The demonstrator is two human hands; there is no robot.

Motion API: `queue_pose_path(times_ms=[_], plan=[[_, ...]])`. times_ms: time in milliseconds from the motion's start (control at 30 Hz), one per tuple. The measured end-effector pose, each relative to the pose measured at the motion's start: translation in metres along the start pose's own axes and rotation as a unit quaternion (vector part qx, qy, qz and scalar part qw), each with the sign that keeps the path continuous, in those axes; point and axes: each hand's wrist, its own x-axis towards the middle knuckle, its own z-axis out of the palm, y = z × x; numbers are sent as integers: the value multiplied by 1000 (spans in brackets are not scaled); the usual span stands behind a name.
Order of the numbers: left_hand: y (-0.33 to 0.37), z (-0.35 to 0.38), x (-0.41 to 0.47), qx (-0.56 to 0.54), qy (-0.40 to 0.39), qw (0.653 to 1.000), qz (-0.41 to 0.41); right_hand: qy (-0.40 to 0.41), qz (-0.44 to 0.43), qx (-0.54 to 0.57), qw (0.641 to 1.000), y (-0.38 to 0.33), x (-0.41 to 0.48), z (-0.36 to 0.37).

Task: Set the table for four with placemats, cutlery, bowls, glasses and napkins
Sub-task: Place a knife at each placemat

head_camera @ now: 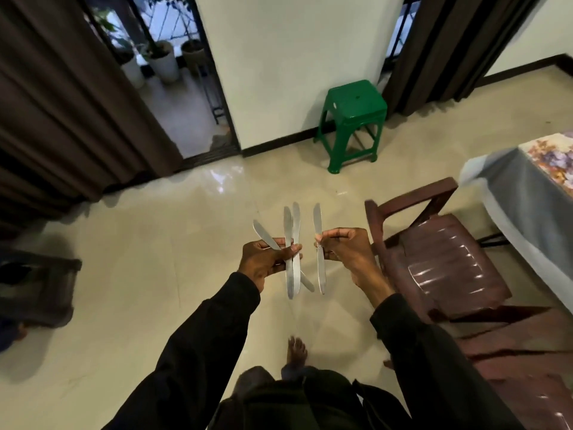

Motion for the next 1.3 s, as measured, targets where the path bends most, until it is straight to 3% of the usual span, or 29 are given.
queue_pose_path(times_ms=[400,767,1300], plan=[[149,98,233,74,-127,989,-26,145,-12,62,987,-97,211,-52],[272,257,425,186,-278,940,-63,311,-24,108,944,-174,371,-138],[313,559,573,311,-408,853,-92,465,-6,161,871,-222,498,-358]])
